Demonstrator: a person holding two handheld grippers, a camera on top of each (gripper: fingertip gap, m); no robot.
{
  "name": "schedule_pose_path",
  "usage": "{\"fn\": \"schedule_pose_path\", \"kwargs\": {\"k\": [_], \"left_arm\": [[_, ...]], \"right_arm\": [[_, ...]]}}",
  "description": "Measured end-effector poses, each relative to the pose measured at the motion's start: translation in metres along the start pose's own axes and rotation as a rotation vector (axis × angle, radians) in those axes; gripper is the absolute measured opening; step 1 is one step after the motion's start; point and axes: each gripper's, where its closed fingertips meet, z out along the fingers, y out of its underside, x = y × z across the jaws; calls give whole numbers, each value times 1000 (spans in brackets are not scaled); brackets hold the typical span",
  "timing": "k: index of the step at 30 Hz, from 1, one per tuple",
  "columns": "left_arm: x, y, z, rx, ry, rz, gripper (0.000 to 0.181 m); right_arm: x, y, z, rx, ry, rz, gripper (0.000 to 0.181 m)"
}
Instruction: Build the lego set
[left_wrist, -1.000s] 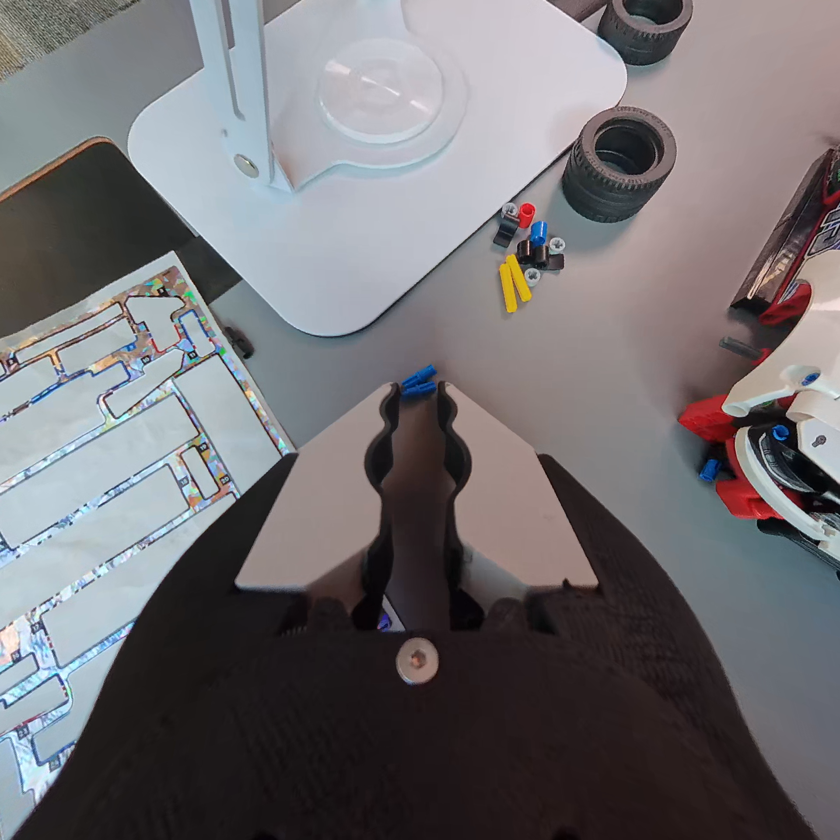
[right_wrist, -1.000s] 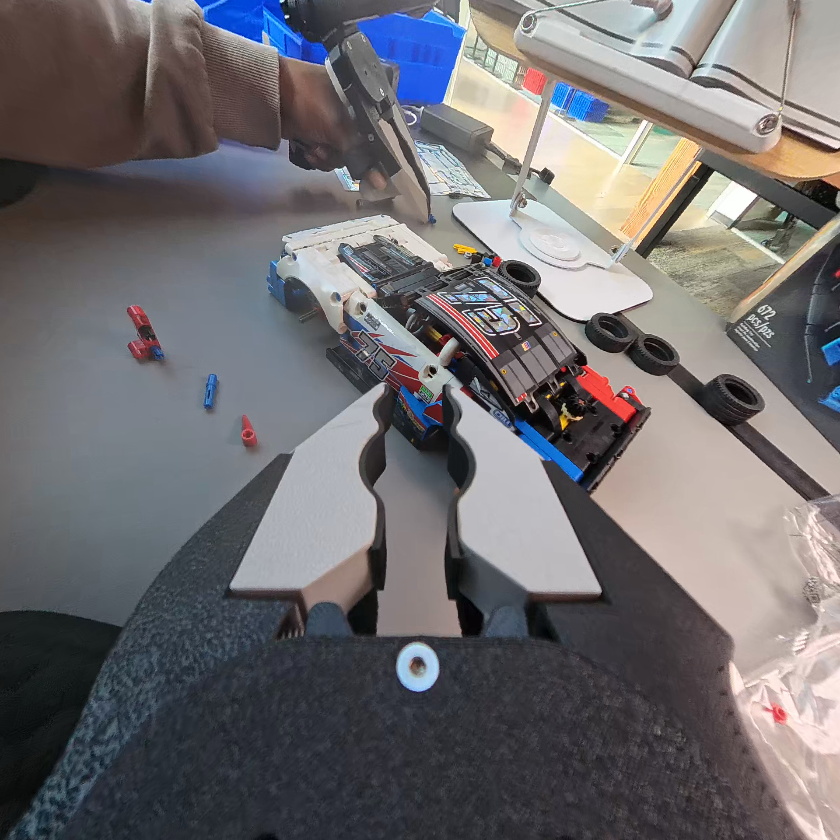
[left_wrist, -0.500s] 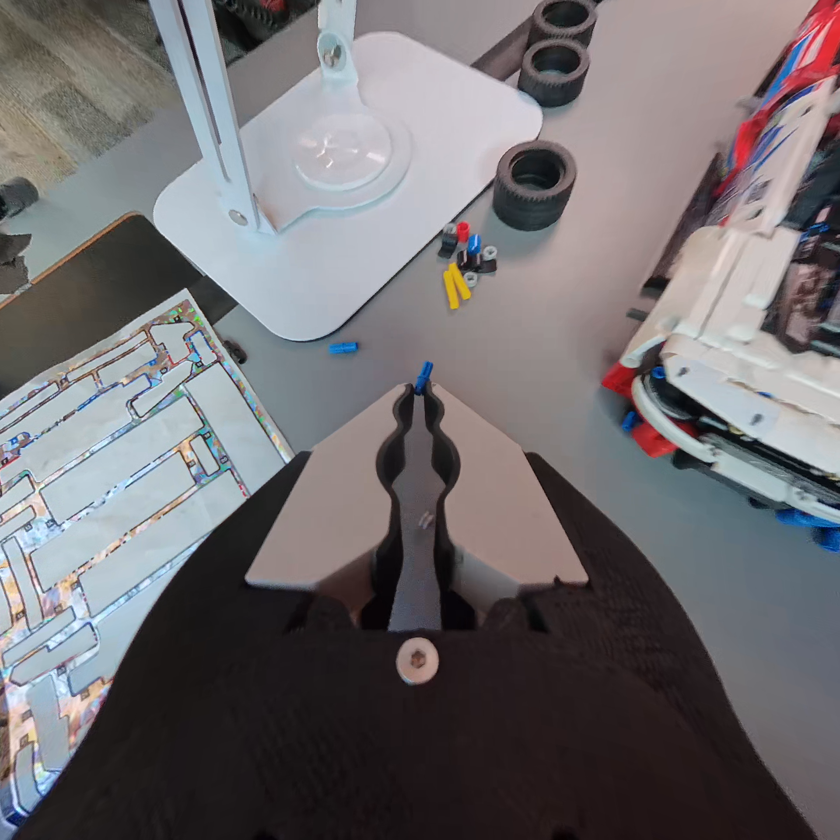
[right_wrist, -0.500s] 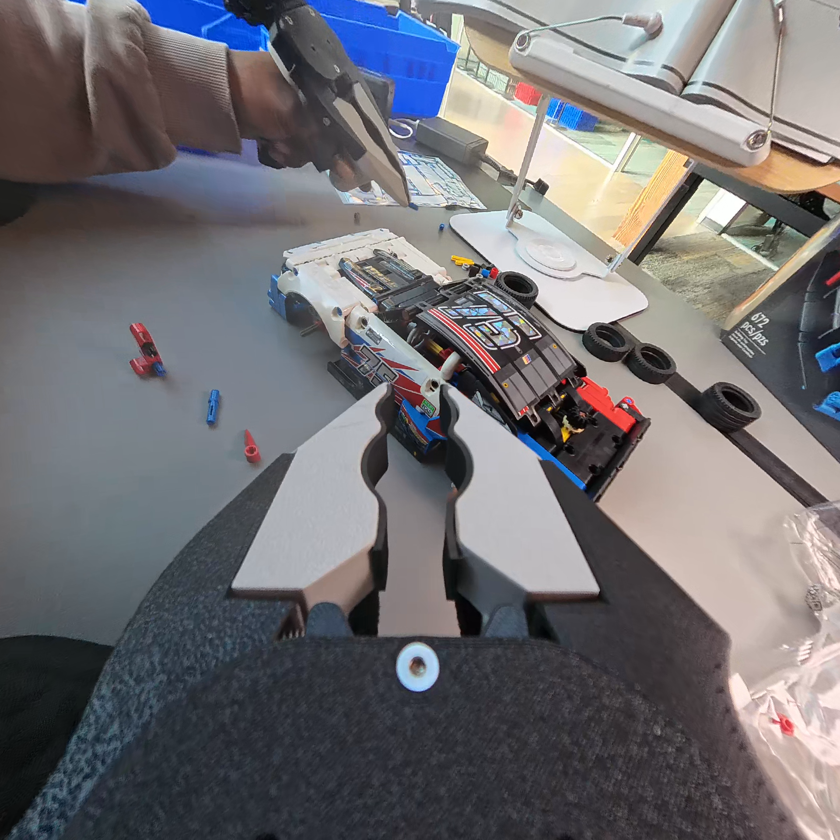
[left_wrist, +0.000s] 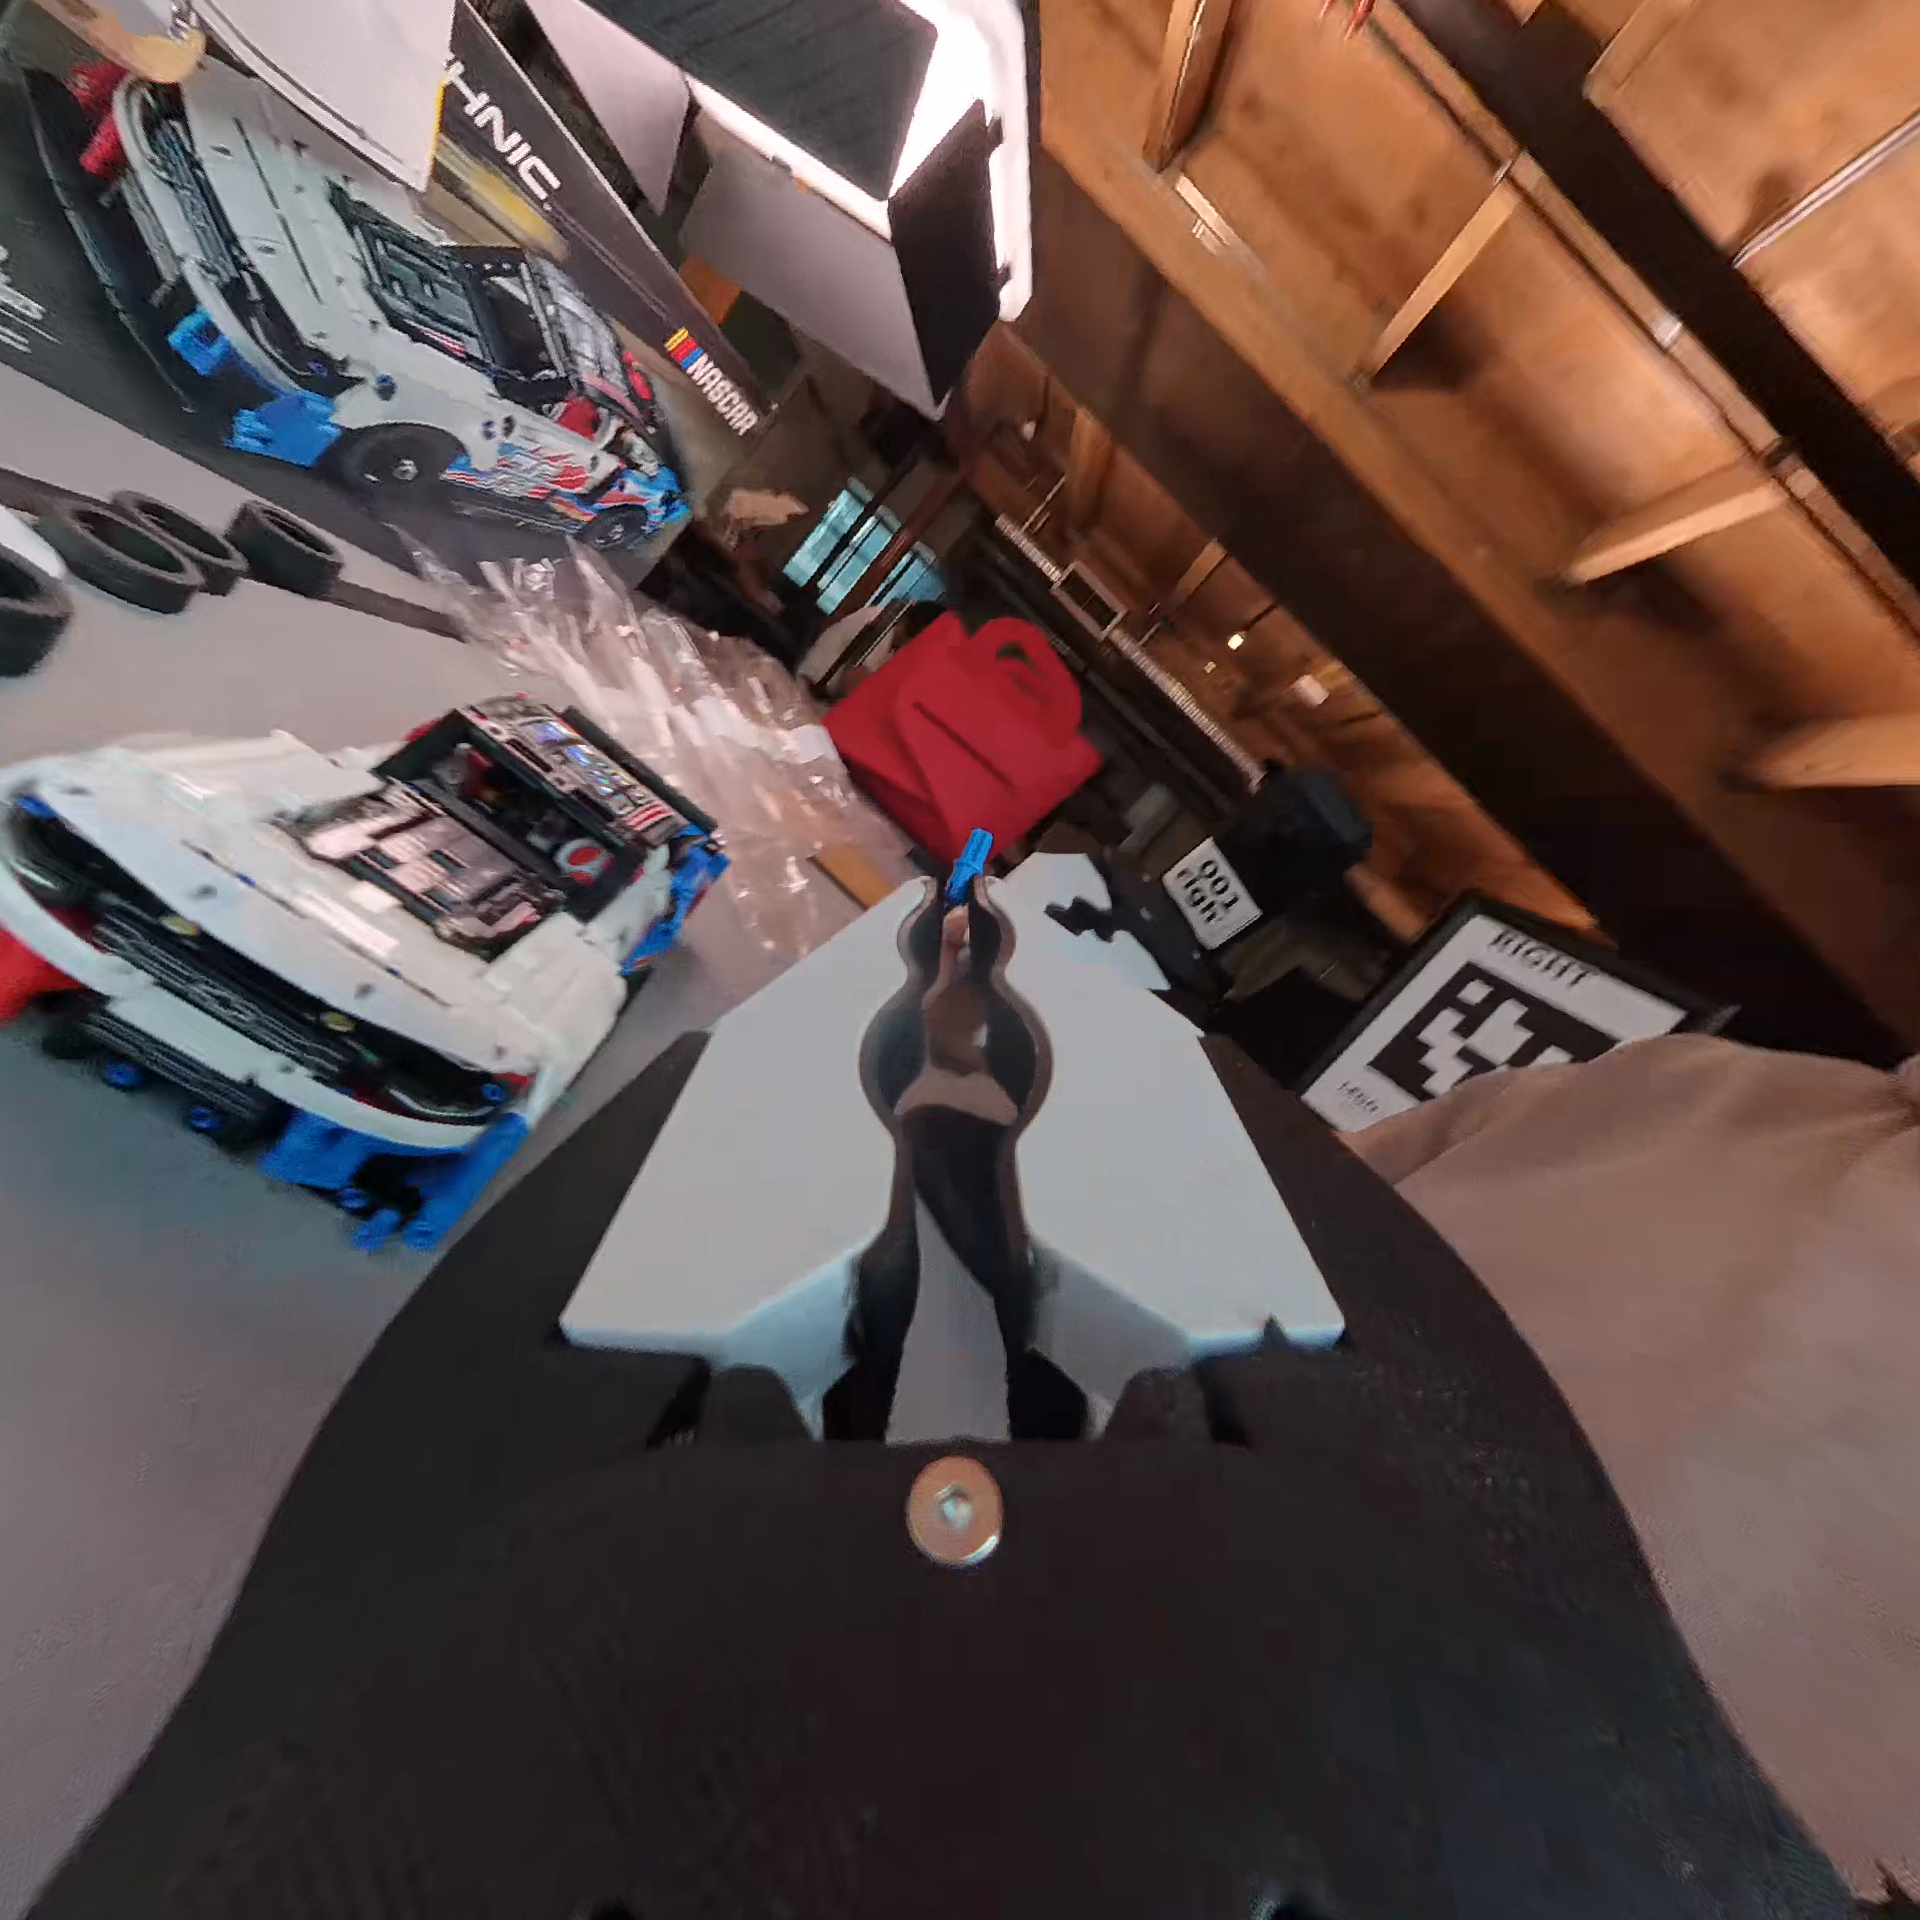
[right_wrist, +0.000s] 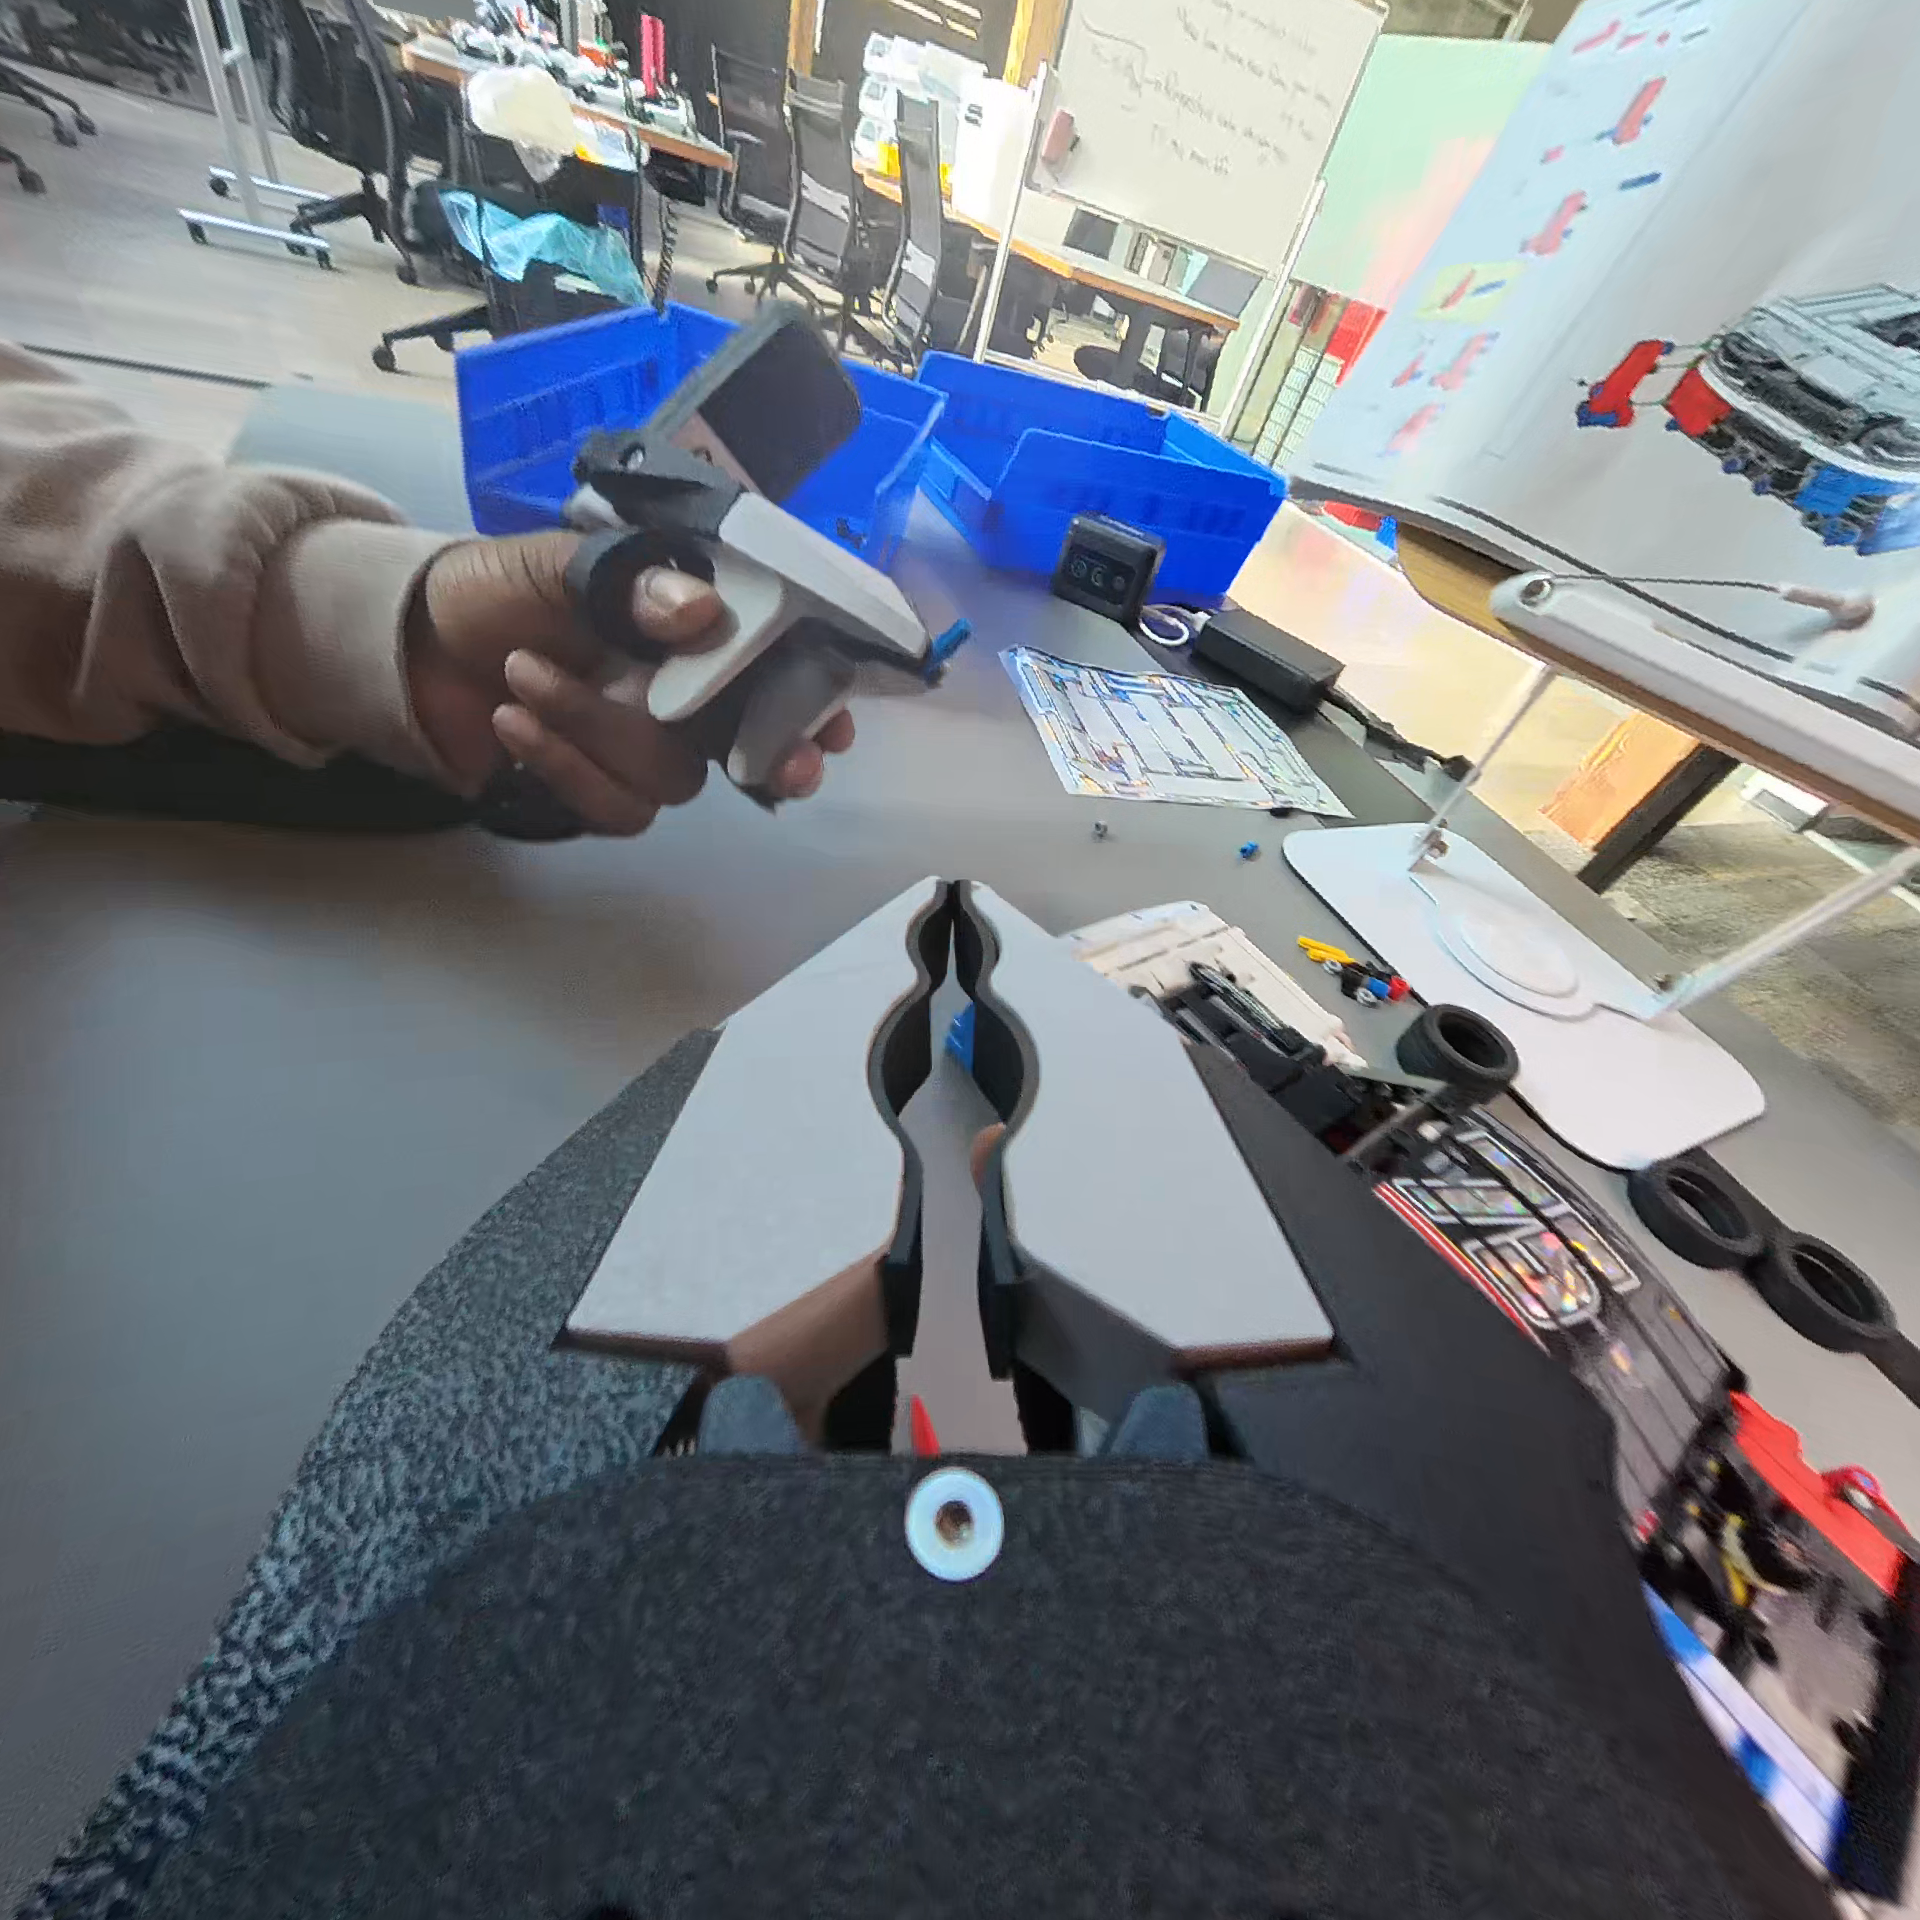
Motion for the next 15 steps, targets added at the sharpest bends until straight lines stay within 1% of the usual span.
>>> {"fn": "schedule_pose_path", "kwargs": {"k": [2, 4, 7, 9, 13, 15], "left_arm": [[7, 6, -2, 71, 72, -141, 1], [10, 7, -3, 88, 111, -210, 2], [17, 4, -4, 95, 143, -211, 2], [20, 4, -5, 91, 150, -211, 2], [23, 9, -4, 64, 162, -215, 2], [22, 11, -4, 59, 162, -222, 2]], "right_arm": [[-14, -10, 9, 32, 8, -7, 2], [-23, -16, 19, 36, 59, -71, 13], [-37, -18, 33, 6, 108, -192, 25], [-40, -21, 39, 1, 141, -257, 30], [-41, -23, 49, -29, 150, -318, 35], [-40, -23, 51, -43, 144, -351, 31]]}}
